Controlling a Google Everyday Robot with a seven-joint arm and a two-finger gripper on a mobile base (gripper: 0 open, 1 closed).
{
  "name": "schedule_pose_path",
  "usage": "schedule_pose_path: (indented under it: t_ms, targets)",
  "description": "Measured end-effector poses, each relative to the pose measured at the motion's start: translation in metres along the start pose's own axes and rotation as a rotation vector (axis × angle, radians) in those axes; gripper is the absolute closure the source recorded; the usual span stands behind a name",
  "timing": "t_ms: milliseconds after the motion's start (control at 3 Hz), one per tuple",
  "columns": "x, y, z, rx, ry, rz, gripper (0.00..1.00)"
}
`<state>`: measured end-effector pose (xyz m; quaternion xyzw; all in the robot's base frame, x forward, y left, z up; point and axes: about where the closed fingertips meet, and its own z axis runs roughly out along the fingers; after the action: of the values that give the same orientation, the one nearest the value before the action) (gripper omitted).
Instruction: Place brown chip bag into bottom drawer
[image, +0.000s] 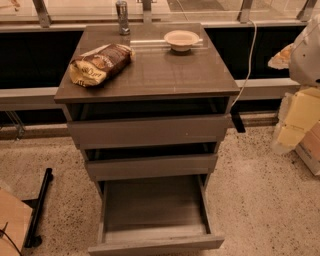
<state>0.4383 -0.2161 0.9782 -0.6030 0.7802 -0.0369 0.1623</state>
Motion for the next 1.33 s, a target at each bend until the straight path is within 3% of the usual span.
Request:
schedule_pose_path:
  t_ms: [333,667,1000,1333]
  targets:
    - [0.000,0.000,0.000,0.000,0.000,0.000,0.00]
    - [-0.014,-0.008,0.000,0.035,-0.050,-0.008,0.00]
    - [-0.040,-0.024,0.008,0.061,-0.131,-0.043,0.00]
    - [-0.086,-0.055,0.040,0.075,-0.294,-0.014,0.00]
